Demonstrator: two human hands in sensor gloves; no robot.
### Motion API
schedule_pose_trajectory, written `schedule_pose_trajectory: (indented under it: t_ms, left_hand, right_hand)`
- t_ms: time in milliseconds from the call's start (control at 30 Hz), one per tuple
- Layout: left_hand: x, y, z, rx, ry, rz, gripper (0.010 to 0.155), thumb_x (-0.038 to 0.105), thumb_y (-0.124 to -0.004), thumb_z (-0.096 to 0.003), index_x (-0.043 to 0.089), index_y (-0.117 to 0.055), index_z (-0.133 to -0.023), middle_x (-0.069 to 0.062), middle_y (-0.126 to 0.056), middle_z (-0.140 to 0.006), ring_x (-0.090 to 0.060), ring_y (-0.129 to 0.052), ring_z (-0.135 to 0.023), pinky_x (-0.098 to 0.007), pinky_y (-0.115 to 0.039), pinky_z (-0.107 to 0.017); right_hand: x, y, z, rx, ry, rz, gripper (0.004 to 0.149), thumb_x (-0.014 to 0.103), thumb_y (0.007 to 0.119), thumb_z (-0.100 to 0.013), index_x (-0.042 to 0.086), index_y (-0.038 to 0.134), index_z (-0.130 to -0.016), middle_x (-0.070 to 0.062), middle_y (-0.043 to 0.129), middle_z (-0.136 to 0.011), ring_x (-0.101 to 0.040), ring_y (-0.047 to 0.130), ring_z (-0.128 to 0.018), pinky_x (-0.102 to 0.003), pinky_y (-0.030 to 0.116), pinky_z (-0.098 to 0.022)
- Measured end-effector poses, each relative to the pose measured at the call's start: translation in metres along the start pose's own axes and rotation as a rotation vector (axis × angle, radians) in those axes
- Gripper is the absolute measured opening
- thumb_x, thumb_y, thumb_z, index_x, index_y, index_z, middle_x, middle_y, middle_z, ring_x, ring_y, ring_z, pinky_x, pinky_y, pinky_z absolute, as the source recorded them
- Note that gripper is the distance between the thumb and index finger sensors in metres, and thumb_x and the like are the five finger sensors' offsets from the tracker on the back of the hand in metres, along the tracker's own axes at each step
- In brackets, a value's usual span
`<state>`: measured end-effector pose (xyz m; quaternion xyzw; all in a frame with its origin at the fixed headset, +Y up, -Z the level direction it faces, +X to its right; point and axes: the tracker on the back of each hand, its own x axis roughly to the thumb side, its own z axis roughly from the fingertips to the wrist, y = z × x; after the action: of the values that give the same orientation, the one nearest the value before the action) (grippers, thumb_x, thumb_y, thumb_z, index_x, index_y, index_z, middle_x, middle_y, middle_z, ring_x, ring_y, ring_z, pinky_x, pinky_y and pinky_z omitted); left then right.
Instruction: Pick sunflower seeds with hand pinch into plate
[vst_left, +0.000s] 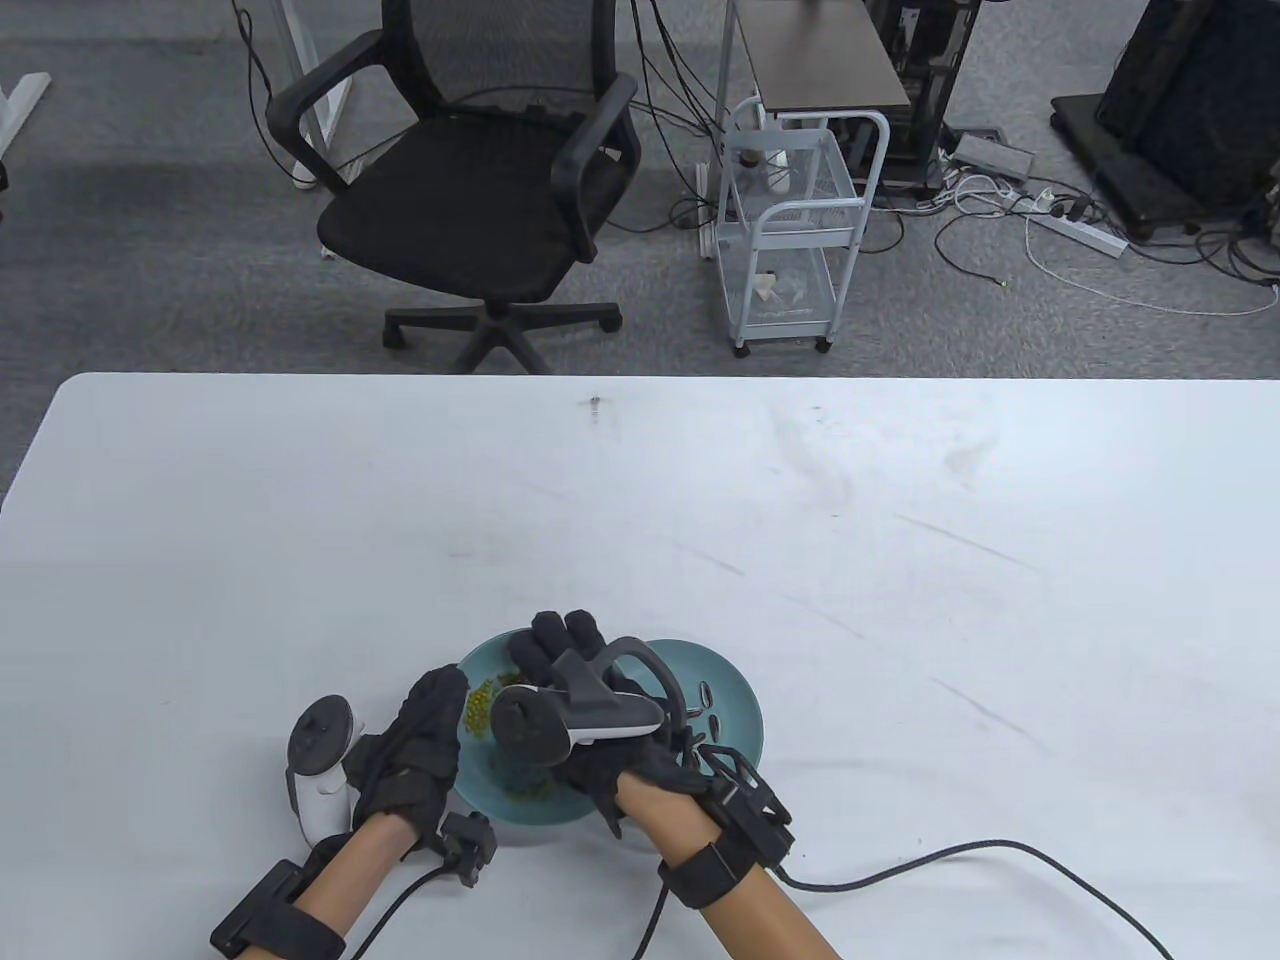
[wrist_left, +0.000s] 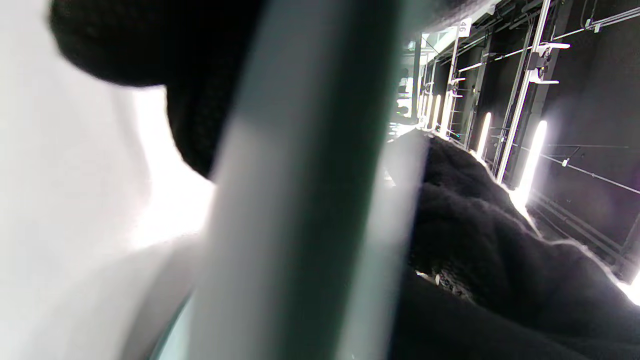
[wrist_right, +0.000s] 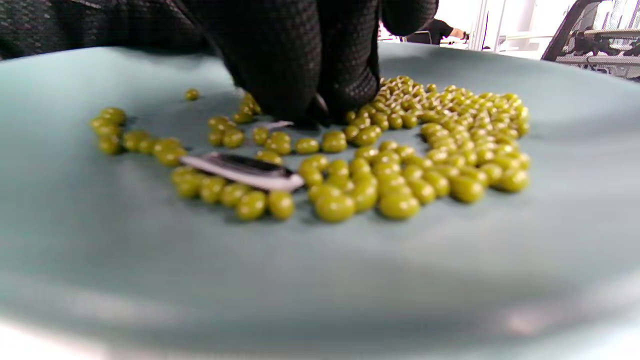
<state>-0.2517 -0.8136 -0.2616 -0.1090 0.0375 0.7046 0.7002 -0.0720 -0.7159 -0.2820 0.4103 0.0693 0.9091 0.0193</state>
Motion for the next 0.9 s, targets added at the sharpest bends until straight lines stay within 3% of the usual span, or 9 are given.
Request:
schedule_pose_trajectory:
  t_ms: [500, 900]
  left_hand:
    - [0.000, 0.000, -0.001, -0.006, -0.005, 0.004, 0.050, 0.045, -0.056, -0.0653, 0.011, -0.050, -0.101, -0.019, -0.085, -0.073, -0.029, -0.103, -0.036, -0.042, -0.084, -0.028]
    - [0.001, 0.005, 0.000, 0.014, 0.006, 0.025, 0.050, 0.045, -0.055, -0.0656, 0.011, -0.049, -0.102, -0.018, -0.085, -0.074, -0.028, -0.103, -0.036, -0.042, -0.084, -0.029]
  right_hand:
    - [-0.011, -0.006, 0.005, -0.052, 0.028, -0.064, 0.035, 0.019, 0.086, -0.050, -0.008, 0.088, -0.072, -0.035, 0.044, -0.109, -0.063, 0.029, -0.098, -0.077, 0.023, -0.065]
    - [-0.028, -0.041, 0.032, -0.159, 0.076, -0.127, 0.034, 0.019, 0.087, -0.050, -0.007, 0.089, -0.073, -0.035, 0.043, -0.109, -0.063, 0.028, -0.098, -0.078, 0.022, -0.065]
